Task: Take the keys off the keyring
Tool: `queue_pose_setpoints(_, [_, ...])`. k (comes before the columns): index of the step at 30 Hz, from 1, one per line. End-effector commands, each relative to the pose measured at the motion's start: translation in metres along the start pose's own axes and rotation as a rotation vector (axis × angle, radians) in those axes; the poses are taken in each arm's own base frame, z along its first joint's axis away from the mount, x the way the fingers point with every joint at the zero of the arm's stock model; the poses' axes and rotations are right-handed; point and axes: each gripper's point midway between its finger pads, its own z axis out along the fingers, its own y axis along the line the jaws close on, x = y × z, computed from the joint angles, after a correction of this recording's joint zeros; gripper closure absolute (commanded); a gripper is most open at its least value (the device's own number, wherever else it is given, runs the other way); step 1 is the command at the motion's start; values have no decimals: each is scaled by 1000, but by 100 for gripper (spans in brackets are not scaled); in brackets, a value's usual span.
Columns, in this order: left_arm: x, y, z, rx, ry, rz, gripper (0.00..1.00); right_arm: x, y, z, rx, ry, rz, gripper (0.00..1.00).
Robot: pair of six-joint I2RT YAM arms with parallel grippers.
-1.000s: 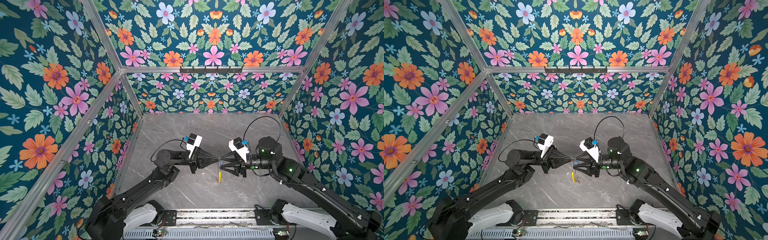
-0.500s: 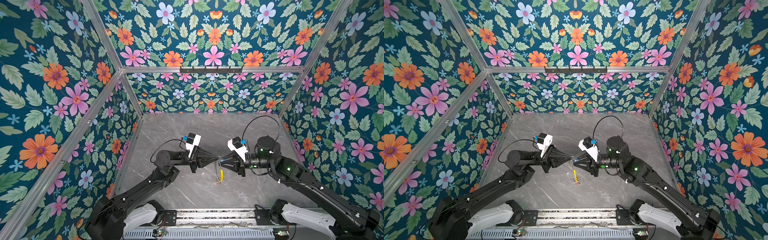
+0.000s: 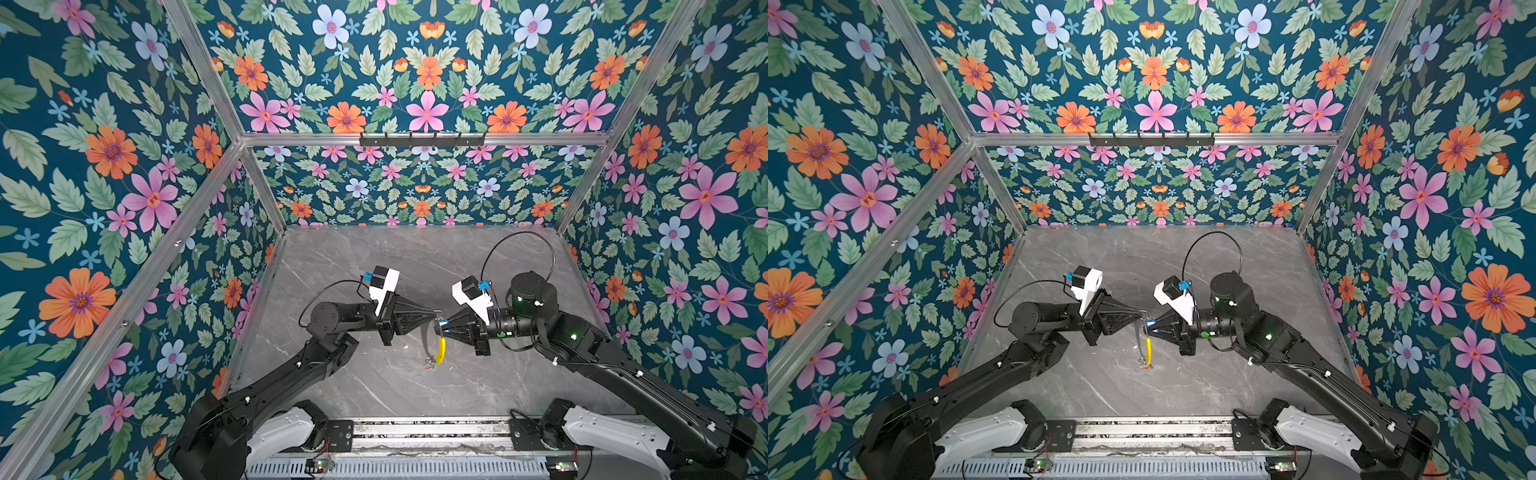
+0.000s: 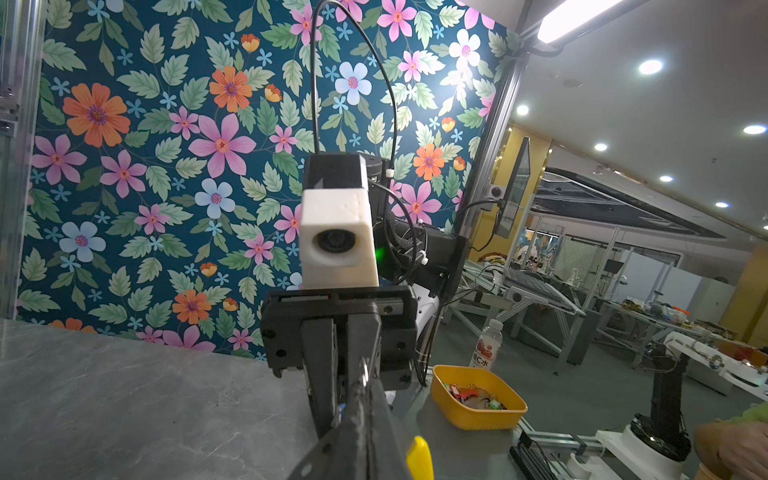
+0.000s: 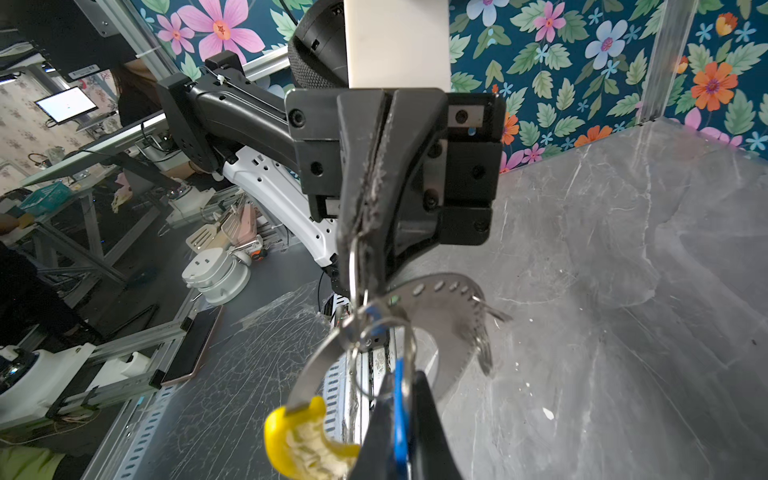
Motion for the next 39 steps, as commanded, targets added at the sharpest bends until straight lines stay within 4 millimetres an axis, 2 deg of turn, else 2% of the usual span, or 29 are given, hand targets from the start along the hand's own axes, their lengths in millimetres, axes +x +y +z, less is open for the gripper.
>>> queue_pose_setpoints(1, [-12, -7, -1, 17, -50, 53, 100, 6, 2, 5, -23, 26, 9, 100])
queue_pose_setpoints(11, [-9, -4, -2, 17, -56, 43, 100, 15, -7, 15, -5, 59, 45, 100])
queue_pose_setpoints(15, [-7, -5, -2, 23, -60, 42, 100, 12, -16, 9, 74, 34, 42, 100])
queue_pose_setpoints(18, [-6, -2, -4, -2, -70, 64, 100, 1, -15, -5, 142, -13, 17, 84])
queue_pose_setpoints(20, [-6, 2, -5, -20, -78, 81, 100, -7, -12, -17, 184, -45, -6, 67])
queue_pose_setpoints(22, [-5, 5, -6, -36, -88, 93, 100, -14, -9, -29, 217, -75, -26, 55])
queue_pose_setpoints(23, [-5, 8, -7, -48, -95, 101, 100, -19, -6, -35, 229, -95, -39, 53])
queue_pose_setpoints(27, [-6, 16, -7, -83, -103, 122, 100, -40, 1, -49, 258, -195, -79, 48])
queue_pose_setpoints(30, [-5, 19, -7, -95, -103, 135, 100, -55, -8, -50, 280, -235, -44, 48])
queue_pose_setpoints(34, [-1, 24, -8, -117, -90, 146, 100, -72, -16, -51, 114, -290, 85, 47])
queue_pose_setpoints(39, [0, 27, -9, -134, -82, 149, 100, -74, -9, -44, 8, -282, 81, 48])
